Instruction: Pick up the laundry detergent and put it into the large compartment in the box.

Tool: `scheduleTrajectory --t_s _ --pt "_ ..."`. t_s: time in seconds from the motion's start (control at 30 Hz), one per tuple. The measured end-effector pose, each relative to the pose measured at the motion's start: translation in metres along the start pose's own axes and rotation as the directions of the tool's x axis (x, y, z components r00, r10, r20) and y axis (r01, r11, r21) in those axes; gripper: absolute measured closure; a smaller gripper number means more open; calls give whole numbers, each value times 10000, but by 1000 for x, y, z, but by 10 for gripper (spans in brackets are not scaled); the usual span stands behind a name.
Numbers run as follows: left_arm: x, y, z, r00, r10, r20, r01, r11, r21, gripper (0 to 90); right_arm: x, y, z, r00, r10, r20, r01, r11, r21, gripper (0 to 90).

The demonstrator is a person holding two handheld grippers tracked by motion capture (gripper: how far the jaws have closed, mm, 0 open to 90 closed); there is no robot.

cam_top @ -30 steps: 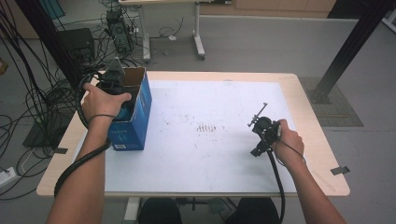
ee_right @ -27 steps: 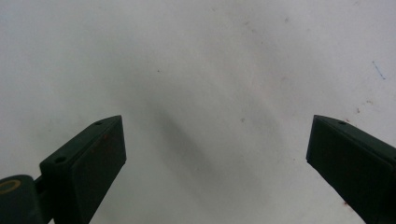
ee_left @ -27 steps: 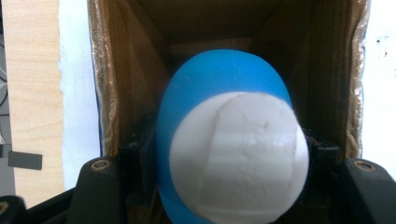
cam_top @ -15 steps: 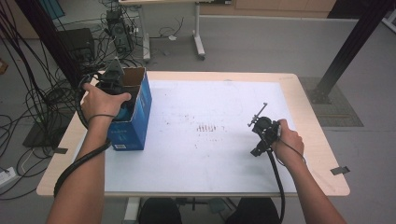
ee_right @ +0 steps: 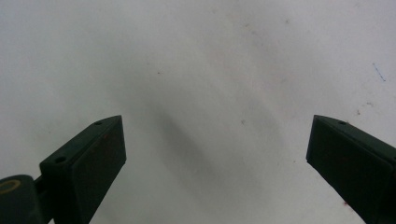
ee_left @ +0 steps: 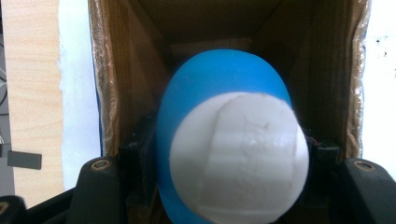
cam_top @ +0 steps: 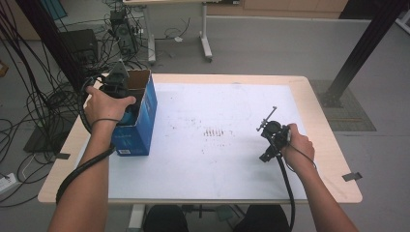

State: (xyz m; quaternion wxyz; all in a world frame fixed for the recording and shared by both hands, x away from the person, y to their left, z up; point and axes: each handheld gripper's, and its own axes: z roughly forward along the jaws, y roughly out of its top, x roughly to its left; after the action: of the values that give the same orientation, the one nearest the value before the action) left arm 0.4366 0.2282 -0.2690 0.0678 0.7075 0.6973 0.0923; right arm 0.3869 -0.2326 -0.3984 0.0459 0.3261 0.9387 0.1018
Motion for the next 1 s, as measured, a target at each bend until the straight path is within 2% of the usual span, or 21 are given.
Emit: scheduleTrajectory --t_s 1.0 --pt "2 -1 0 10000 -31 57 32 10000 -26 373 0 0 -1 9999 -82 86 82 10000 34 44"
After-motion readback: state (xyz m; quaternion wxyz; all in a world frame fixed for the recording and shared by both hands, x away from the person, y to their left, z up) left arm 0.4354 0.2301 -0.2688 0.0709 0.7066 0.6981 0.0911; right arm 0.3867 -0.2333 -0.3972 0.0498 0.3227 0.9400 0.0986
